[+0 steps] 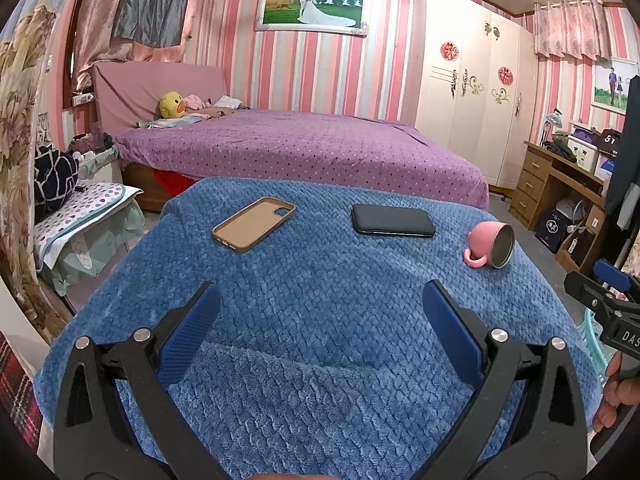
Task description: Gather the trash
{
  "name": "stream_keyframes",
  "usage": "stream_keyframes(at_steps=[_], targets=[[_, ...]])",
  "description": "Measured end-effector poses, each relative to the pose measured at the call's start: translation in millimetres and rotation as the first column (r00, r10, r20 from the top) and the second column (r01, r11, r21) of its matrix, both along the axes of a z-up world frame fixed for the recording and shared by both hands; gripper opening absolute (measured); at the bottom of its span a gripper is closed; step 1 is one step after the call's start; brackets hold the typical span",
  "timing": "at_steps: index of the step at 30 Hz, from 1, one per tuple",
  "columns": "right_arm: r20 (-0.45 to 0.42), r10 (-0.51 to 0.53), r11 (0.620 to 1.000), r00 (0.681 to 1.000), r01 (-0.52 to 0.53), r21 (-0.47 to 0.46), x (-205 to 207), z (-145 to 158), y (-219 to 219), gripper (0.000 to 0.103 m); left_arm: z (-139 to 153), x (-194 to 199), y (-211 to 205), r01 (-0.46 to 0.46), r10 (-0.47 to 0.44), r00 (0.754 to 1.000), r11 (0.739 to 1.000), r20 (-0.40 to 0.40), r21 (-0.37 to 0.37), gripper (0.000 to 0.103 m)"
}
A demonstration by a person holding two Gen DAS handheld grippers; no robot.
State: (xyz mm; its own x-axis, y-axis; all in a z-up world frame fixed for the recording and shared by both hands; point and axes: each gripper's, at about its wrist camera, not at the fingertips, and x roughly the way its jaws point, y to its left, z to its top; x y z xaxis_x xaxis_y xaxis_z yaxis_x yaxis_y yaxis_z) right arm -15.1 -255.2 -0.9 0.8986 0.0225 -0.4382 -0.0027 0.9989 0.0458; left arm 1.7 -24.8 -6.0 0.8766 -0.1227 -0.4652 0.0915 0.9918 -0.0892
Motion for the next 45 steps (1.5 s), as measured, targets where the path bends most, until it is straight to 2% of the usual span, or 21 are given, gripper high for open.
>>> stream_keyframes(at_steps=[45], targets=[[-0.01, 0.005, 1.0, 1.0, -0.005, -0.001, 0.3, -0.3, 1.5, 0.095, -2.2, -0.3, -3.9, -0.007, 0.007, 1.0, 1.0, -0.012, 0.002, 0.098]])
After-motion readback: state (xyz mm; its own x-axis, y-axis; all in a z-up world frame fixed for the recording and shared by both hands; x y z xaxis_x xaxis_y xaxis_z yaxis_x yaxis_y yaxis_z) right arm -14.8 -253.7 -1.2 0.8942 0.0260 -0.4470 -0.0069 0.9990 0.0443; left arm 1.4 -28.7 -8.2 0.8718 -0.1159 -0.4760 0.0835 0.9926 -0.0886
